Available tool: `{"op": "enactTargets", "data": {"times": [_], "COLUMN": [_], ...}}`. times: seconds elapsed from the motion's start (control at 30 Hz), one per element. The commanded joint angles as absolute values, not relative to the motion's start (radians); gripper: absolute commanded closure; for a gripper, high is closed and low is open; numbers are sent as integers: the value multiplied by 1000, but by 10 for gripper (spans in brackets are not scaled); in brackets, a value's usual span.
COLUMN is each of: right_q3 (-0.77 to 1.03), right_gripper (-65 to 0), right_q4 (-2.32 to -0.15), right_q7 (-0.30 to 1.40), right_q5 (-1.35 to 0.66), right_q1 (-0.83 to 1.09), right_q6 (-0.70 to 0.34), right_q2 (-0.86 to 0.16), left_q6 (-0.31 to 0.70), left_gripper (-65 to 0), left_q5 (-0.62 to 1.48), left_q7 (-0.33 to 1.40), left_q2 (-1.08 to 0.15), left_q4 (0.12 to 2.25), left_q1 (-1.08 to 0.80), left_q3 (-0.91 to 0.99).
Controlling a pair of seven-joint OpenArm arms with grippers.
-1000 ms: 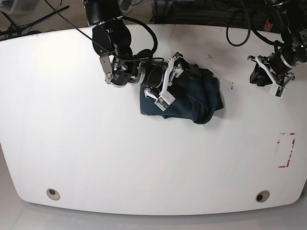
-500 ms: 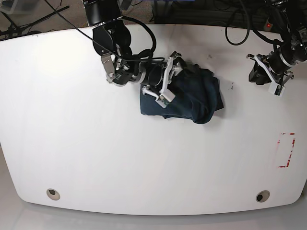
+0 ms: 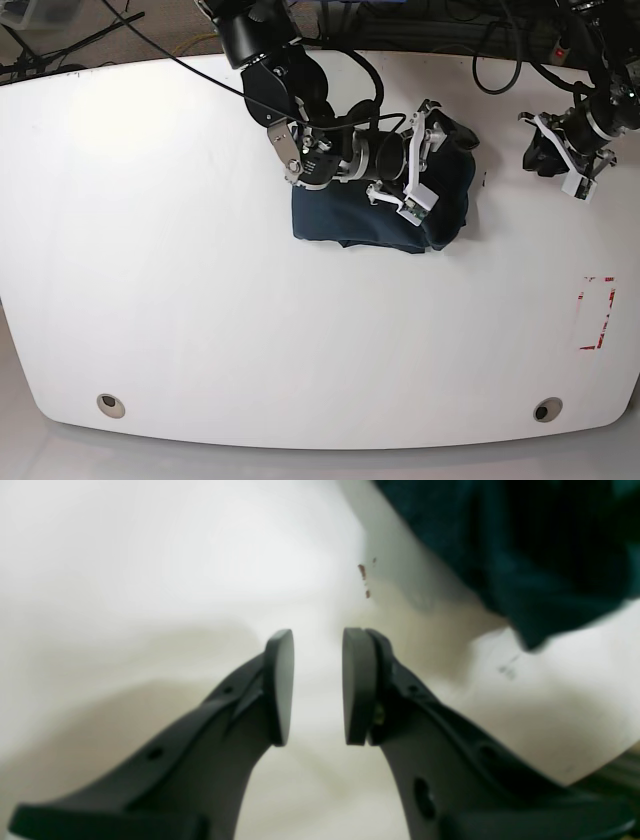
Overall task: Fold the T-shirt properly
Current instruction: 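Release the left gripper and press the folded bundle with the right gripper, then grasp the folded bundle with both grippers and rotate it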
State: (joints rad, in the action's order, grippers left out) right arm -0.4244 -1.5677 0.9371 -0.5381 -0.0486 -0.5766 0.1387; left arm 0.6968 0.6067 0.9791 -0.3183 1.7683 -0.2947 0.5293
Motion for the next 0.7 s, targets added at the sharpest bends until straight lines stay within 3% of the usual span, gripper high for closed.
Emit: {"op": "enactTargets", "data": {"times": [0.0, 0.33, 0.67], "right_q3": [-412, -295, -131], "right_gripper": [-466, -466, -465], "right_q4": [-1649, -1696, -1695], "right_q7": [914, 914, 912], "right_q5": [-561, -559, -558], "right_q1": [-61, -45, -53], "right_q6": [-587, -587, -587], "right_q2": [142, 22, -22], "left_q6": [698, 698, 698], "left_gripper": [-146, -147, -149], "left_q5": [624, 625, 605], "left_q7": [954, 955, 949], "left_q2": [-364, -395, -394], "left_q4": [1788, 1796, 1925], "left_q1": [-289, -288, -252], "left_q3": [535, 513, 254]}}
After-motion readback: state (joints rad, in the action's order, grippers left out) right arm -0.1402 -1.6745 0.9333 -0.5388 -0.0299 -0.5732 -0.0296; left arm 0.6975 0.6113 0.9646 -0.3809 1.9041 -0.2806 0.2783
